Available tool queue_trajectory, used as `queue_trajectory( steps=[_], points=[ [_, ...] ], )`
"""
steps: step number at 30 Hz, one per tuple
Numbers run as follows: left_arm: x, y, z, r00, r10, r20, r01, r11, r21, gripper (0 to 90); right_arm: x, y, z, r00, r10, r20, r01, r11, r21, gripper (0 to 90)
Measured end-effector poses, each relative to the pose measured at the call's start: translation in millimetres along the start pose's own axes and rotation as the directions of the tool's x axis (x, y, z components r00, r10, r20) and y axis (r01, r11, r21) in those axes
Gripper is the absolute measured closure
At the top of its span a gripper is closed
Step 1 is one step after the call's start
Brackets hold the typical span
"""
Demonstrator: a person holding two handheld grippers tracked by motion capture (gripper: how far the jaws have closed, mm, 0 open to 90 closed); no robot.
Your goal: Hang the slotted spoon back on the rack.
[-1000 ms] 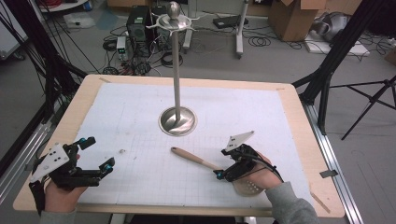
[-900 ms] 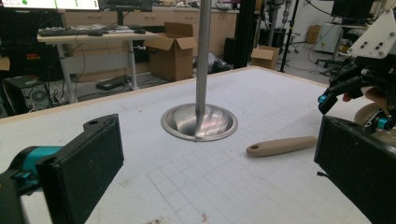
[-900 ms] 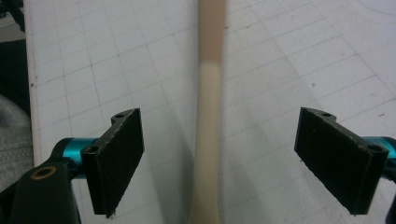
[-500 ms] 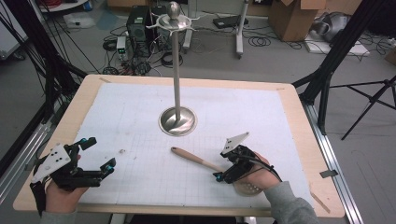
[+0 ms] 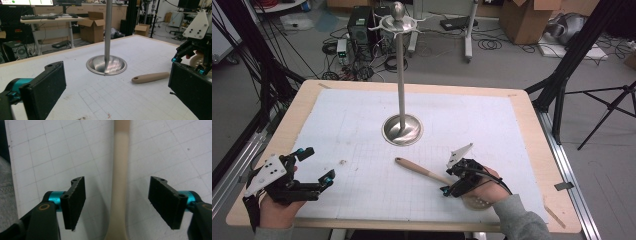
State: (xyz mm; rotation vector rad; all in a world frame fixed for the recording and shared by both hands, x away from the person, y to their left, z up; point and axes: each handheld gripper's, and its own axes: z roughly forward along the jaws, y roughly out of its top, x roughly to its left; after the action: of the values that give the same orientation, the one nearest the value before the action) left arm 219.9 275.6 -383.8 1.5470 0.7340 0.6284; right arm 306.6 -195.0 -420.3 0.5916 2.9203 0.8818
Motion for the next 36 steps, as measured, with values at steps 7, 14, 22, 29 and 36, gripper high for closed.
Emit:
queue_trajectory(
  steps=[7, 14, 22, 29, 36],
  points=[
    [0.7, -0.7, 0.5, 1.0, -0.002, 0.001, 0.002, 1.0, 0.003, 1.8, 1.2, 0.0, -3.1, 0.9999, 0.012, 0.007, -0.012, 1.0, 0.011, 37.2],
    [0.9, -0.4, -0.6, 1.0, -0.004, -0.002, 0.004, 1.0, 0.001, 1.7, 3.6, 1.0, -1.1, 0.9997, 0.017, 0.015, -0.018, 0.998, 0.055, 45.4],
    [1.6, -0.5, -1.0, 1.0, -0.005, -0.003, 0.005, 1.0, 0.0, 1.7, 5.2, 1.1, -1.5, 0.9988, 0.017, 0.046, -0.02, 0.998, 0.068, 54.9],
    [1.6, -0.3, -1.6, 1.0, -0.005, -0.006, 0.005, 1.0, -0.003, 1.7, 8.0, 0.4, -2.7, 0.9971, -0.011, 0.075, 0.006, 0.997, 0.077, 64.7],
    [2.1, -0.7, -1.6, 1.0, -0.005, -0.008, 0.005, 1.0, 0.0, 1.8, 8.9, -1.4, -3.9, 0.9973, -0.021, 0.071, 0.016, 0.997, 0.071, 76.9]
  ],
)
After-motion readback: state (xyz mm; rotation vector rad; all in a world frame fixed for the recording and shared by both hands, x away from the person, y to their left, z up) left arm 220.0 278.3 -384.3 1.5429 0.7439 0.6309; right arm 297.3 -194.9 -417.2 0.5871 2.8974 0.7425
